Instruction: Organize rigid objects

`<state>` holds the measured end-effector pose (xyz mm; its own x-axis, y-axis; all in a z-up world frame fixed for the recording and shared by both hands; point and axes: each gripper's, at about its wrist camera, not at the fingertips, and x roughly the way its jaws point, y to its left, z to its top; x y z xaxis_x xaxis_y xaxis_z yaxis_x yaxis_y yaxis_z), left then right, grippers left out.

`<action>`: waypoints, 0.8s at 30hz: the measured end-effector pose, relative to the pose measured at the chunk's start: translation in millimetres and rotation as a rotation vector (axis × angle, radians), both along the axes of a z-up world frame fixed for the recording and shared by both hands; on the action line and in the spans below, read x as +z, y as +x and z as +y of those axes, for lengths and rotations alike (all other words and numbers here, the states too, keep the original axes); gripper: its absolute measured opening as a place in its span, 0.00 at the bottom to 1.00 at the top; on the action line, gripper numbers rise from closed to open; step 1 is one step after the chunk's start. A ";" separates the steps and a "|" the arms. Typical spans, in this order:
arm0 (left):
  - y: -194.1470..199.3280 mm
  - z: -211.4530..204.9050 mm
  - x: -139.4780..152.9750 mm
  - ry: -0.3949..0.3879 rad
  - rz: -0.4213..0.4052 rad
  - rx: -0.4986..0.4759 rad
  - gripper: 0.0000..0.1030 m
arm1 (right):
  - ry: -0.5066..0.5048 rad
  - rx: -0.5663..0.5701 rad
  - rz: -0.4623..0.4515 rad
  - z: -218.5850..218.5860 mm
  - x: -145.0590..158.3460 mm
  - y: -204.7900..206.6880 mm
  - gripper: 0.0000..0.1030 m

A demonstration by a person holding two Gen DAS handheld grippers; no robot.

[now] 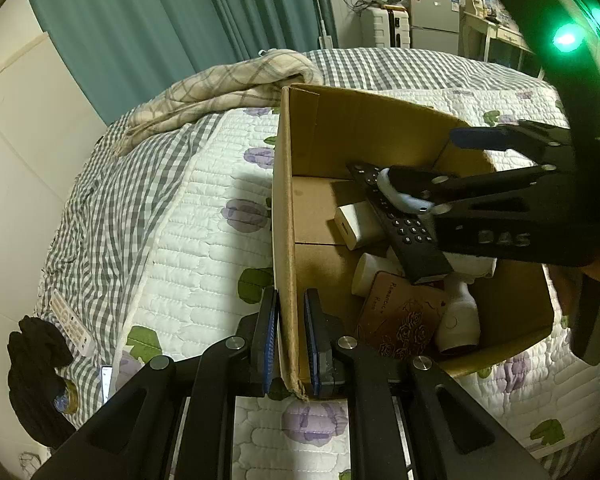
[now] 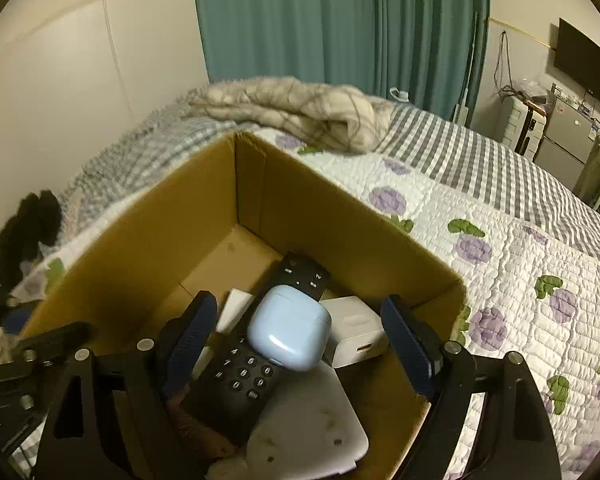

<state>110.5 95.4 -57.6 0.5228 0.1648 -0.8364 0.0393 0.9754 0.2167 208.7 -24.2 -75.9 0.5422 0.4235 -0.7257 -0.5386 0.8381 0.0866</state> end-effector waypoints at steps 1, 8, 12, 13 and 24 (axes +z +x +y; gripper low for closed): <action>-0.1 -0.2 -0.1 0.000 0.000 0.000 0.13 | 0.001 -0.009 -0.007 -3.1 2.6 -2.0 0.82; -0.1 0.4 0.2 0.000 0.000 0.001 0.13 | -0.011 -0.061 -0.020 -24.0 10.5 -15.9 0.84; -0.2 0.5 0.2 -0.003 -0.001 0.002 0.13 | -0.031 -0.085 -0.009 -32.8 7.2 -26.8 0.85; -0.5 0.4 0.1 -0.005 -0.002 0.003 0.13 | -0.035 -0.091 -0.004 -35.6 7.0 -30.5 0.85; -10.7 9.7 23.5 -0.015 -0.065 0.004 0.29 | -0.064 -0.186 -0.060 -73.0 36.9 -92.0 0.85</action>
